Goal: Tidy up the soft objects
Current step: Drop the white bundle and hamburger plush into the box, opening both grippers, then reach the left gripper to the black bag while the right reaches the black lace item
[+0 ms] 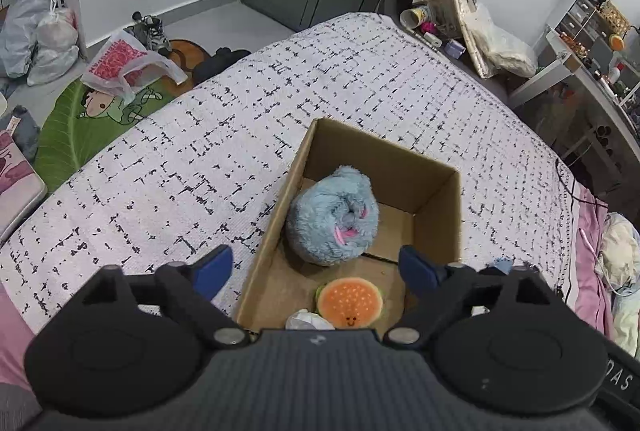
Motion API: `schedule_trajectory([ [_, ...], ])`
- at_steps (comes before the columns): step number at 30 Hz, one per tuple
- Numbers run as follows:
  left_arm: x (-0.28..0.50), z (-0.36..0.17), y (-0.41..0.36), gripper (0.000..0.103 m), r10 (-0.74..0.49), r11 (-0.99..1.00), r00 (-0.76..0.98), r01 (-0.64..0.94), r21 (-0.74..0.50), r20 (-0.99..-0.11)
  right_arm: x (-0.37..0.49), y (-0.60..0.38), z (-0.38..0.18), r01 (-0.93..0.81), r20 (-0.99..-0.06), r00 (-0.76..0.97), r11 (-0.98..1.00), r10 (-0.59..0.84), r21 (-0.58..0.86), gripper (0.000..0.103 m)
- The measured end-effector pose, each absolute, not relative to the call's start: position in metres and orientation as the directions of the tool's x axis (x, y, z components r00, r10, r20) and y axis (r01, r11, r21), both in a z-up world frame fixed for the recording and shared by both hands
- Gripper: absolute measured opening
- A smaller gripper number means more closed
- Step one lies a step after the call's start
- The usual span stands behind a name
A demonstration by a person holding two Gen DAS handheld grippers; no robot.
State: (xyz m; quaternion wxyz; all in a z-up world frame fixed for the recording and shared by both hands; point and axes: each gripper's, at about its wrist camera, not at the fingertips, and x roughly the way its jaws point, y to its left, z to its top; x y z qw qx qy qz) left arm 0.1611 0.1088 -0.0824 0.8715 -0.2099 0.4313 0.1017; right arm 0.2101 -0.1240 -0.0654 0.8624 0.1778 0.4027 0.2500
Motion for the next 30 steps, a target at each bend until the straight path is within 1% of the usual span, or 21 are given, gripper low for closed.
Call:
schedule_trajectory([
  [2,0.158,-0.078,0.107,0.1,-0.01,0.884,0.62,-0.36,-0.296,-0.785,0.209,-0.131,-0.063,-0.279,-0.604,0.554,0.811,0.573,0.514,0.095],
  [4,0.156,-0.072,0.103,0.102,0.002,0.884,0.635,-0.362,-0.296,-0.772,0.209,-0.138,-0.061,-0.268,-0.605,0.56,0.815,0.566,0.515,0.095],
  [16,0.153,-0.051,0.058,0.102,-0.013,0.905,0.674,-0.305,-0.295,-0.738,0.211,-0.195,-0.046,-0.166,-0.6,0.623,0.834,0.502,0.526,0.095],
  [19,0.155,-0.047,0.043,0.102,0.007,0.925,0.657,-0.29,-0.244,-0.753,0.211,-0.209,-0.046,-0.14,-0.609,0.627,0.839,0.486,0.526,0.095],
  [22,0.155,-0.045,0.032,0.102,-0.009,0.924,0.652,-0.284,-0.255,-0.758,0.211,-0.222,-0.046,-0.121,-0.613,0.633,0.842,0.473,0.525,0.095],
  [26,0.157,-0.041,0.009,0.102,0.026,0.95,0.642,-0.255,-0.181,-0.766,0.21,-0.237,-0.048,-0.086,-0.622,0.639,0.846,0.452,0.527,0.095],
  [30,0.159,-0.041,-0.004,0.102,0.008,0.952,0.635,-0.241,-0.189,-0.773,0.208,-0.251,-0.05,-0.053,-0.623,0.669,0.862,0.406,0.505,0.099],
])
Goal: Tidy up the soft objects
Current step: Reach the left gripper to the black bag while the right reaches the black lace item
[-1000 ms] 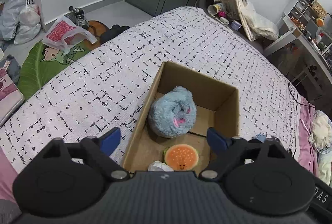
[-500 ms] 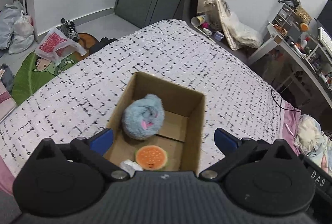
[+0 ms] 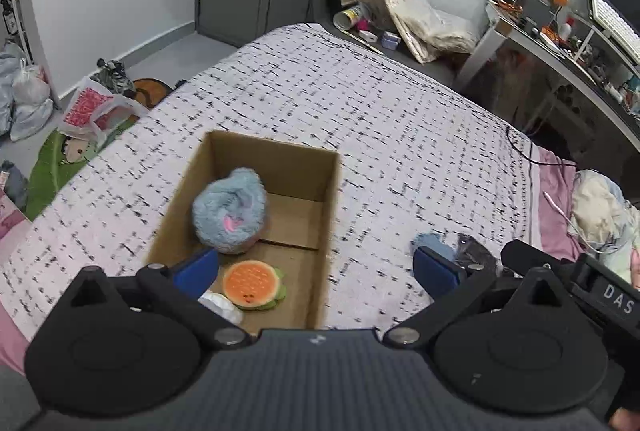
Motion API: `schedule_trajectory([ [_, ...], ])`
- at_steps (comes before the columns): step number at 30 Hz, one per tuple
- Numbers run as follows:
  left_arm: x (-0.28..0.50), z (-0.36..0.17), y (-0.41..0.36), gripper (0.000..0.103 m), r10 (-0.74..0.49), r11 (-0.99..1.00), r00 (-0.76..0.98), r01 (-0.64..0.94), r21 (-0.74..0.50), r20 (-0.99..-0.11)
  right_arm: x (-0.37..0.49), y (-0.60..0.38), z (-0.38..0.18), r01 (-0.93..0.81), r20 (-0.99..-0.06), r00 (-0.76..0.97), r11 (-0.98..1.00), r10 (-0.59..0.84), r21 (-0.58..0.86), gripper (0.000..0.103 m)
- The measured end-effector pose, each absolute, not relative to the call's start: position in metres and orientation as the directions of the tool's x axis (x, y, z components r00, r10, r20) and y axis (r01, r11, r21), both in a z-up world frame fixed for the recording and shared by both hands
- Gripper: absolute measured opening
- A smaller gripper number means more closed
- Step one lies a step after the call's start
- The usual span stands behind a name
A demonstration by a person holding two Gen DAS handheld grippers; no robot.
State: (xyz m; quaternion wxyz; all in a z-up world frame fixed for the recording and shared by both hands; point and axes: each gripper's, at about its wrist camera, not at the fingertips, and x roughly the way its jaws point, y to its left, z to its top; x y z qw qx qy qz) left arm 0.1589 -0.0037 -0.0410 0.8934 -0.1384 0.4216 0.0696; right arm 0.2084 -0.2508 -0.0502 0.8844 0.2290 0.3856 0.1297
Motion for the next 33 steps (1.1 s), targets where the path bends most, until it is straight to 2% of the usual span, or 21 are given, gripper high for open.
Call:
schedule_trajectory([
  [3,0.162,-0.043,-0.015,0.102,0.016,0.957,0.633,-0.234,-0.172,-0.774,0.208,-0.26,-0.052,-0.025,-0.619,0.691,0.868,0.373,0.496,0.103],
  [9,0.171,-0.05,-0.037,0.102,0.003,0.965,0.628,-0.206,-0.162,-0.778,0.21,-0.277,-0.056,0.03,-0.625,0.715,0.88,0.313,0.474,0.103],
  [20,0.195,-0.064,-0.069,0.102,-0.018,0.972,0.613,-0.176,-0.158,-0.79,0.218,-0.3,-0.065,0.084,-0.643,0.711,0.874,0.284,0.479,0.103],
  [30,0.222,-0.088,-0.101,0.1,-0.08,0.975,0.599,-0.118,-0.187,-0.796,0.233,-0.335,-0.089,0.205,-0.669,0.688,0.81,0.28,0.549,0.103],
  [33,0.231,-0.098,-0.11,0.1,-0.098,0.975,0.59,-0.104,-0.195,-0.802,0.239,-0.344,-0.101,0.224,-0.665,0.672,0.767,0.325,0.601,0.102],
])
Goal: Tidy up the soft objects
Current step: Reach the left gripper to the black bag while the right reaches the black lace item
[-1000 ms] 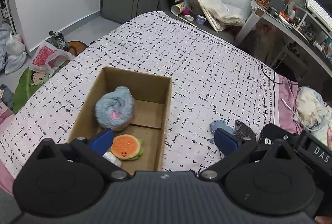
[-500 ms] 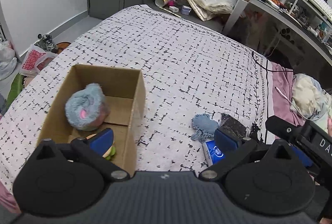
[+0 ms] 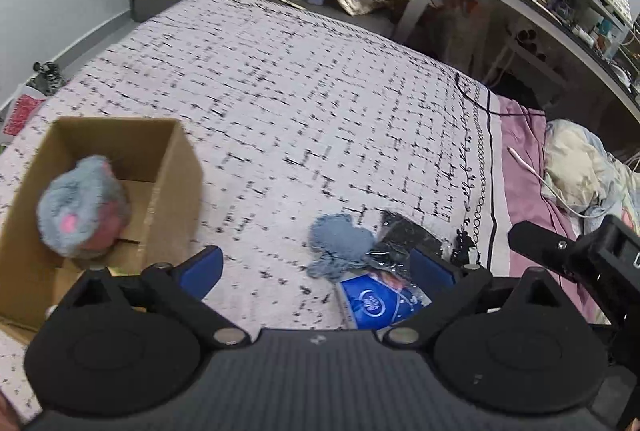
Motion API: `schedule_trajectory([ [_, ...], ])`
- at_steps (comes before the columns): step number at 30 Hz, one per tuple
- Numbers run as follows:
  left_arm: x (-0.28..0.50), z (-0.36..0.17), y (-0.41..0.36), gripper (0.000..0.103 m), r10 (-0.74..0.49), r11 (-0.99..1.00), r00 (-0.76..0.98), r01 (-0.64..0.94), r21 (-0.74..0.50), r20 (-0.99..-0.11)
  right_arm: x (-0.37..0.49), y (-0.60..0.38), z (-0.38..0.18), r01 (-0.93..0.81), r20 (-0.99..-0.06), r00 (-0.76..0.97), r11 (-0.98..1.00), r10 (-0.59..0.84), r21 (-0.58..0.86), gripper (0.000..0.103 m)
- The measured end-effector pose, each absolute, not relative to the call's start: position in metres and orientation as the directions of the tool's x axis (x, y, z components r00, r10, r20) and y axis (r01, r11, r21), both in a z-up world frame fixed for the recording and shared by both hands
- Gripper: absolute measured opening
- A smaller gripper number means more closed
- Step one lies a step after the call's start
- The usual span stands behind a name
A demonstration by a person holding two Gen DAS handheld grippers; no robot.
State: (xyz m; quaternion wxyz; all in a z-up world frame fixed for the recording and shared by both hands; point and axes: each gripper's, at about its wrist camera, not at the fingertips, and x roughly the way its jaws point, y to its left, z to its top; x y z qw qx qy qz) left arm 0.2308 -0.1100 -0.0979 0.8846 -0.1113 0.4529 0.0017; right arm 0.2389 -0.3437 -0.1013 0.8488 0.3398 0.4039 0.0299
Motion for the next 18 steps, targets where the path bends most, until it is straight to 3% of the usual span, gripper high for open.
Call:
schedule_trajectory([
  [9,0.26,-0.124,-0.134,0.095,-0.136,0.975,0.564,-0.068,-0.21,-0.815,0.256,-0.361,-0.13,0.328,-0.71,0.648,0.739,0.276,0.588,0.101],
  [14,0.276,-0.142,-0.14,0.074,-0.175,0.965,0.532,-0.073,-0.25,-0.829,0.269,-0.369,-0.151,0.384,-0.736,0.613,0.705,0.288,0.596,0.094],
  [18,0.288,-0.156,-0.146,0.066,-0.217,0.955,0.497,-0.068,-0.287,-0.84,0.278,-0.372,-0.168,0.431,-0.763,0.581,0.688,0.284,0.584,0.09],
])
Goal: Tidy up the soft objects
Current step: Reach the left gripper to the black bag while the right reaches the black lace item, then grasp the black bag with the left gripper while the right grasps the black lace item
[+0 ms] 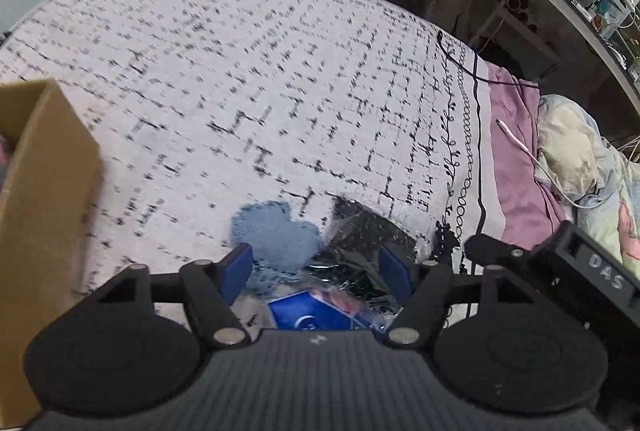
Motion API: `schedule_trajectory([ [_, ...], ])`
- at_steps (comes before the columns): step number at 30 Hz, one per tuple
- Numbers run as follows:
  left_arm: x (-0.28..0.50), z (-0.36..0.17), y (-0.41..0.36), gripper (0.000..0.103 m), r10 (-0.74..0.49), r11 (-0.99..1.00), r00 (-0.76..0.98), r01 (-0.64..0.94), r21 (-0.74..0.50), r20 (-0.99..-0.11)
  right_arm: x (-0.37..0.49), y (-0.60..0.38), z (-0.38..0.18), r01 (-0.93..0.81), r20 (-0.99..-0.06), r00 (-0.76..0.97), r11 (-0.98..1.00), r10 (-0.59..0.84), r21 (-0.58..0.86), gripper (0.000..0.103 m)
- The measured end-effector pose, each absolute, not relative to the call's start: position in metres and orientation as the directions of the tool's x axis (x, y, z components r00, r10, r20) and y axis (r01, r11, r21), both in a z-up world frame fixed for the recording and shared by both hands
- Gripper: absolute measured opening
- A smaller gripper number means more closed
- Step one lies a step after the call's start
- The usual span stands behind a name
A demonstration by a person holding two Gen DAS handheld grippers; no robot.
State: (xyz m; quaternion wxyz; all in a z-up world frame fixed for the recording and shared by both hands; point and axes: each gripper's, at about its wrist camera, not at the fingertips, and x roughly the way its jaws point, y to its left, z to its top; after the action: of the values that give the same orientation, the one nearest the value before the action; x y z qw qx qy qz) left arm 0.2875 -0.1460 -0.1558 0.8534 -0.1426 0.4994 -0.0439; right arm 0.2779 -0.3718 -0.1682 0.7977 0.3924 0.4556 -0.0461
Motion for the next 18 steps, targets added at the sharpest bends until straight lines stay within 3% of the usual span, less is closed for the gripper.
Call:
schedule_trajectory([
  [7,0.298,-0.17,-0.153,0.059,-0.261,0.943,0.472,-0.063,-0.328,-0.842,0.29,-0.373,-0.191,0.486,-0.797,0.532,0.667,0.287,0.565,0.079],
  [9,0.3,-0.171,-0.154,0.052,-0.265,0.942,0.467,-0.062,-0.33,-0.844,0.292,-0.373,-0.193,0.493,-0.802,0.533,0.67,0.27,0.554,0.077],
  [11,0.301,-0.172,-0.155,0.036,-0.265,0.941,0.463,-0.066,-0.331,-0.846,0.294,-0.372,-0.194,0.495,-0.807,0.535,0.681,0.25,0.54,0.075],
  [13,0.3,-0.17,-0.155,0.029,-0.275,0.938,0.465,-0.065,-0.342,-0.842,0.294,-0.372,-0.194,0.501,-0.812,0.538,0.69,0.225,0.523,0.063],
  [15,0.297,-0.165,-0.155,0.019,-0.29,0.934,0.474,-0.049,-0.354,-0.831,0.293,-0.372,-0.193,0.504,-0.813,0.542,0.692,0.212,0.516,0.044],
  [18,0.292,-0.158,-0.157,0.017,-0.29,0.936,0.485,-0.036,-0.351,-0.825,0.29,-0.373,-0.191,0.498,-0.802,0.555,0.685,0.22,0.532,0.035],
])
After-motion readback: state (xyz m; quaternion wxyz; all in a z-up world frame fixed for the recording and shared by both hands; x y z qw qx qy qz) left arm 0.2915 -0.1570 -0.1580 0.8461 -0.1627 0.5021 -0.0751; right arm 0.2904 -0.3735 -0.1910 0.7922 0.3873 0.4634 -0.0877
